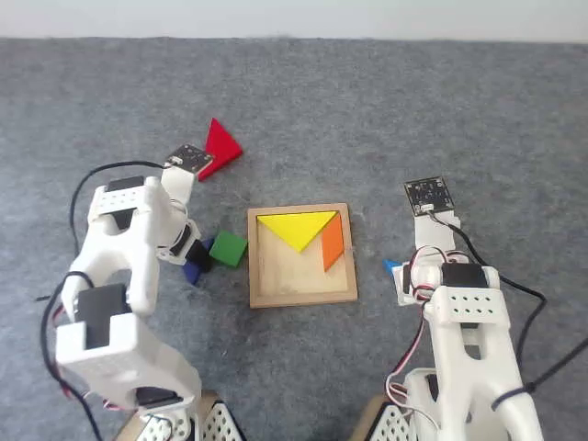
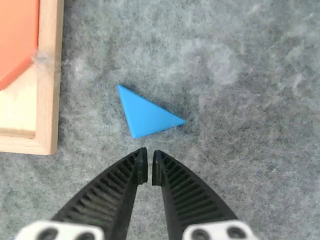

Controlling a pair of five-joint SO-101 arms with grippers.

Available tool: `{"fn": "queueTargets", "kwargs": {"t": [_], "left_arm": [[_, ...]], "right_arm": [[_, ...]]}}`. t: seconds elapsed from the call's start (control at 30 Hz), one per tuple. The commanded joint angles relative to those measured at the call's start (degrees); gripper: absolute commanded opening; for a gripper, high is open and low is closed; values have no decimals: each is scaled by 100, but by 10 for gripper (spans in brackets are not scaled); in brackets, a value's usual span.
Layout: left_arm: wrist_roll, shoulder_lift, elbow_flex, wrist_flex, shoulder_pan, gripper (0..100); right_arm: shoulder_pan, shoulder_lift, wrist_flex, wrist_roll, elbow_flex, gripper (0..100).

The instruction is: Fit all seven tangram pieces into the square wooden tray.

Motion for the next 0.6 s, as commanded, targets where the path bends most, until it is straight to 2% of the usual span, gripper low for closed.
{"fn": "queueTargets", "kwargs": {"t": [0.0, 0.57], "left_arm": [[-53, -237, 92, -62, 132, 234], [-44, -299, 277, -26, 167, 217]], "right_arm": [[66, -224, -92, 53, -53, 32], [66, -224, -92, 53, -53, 32]]}}
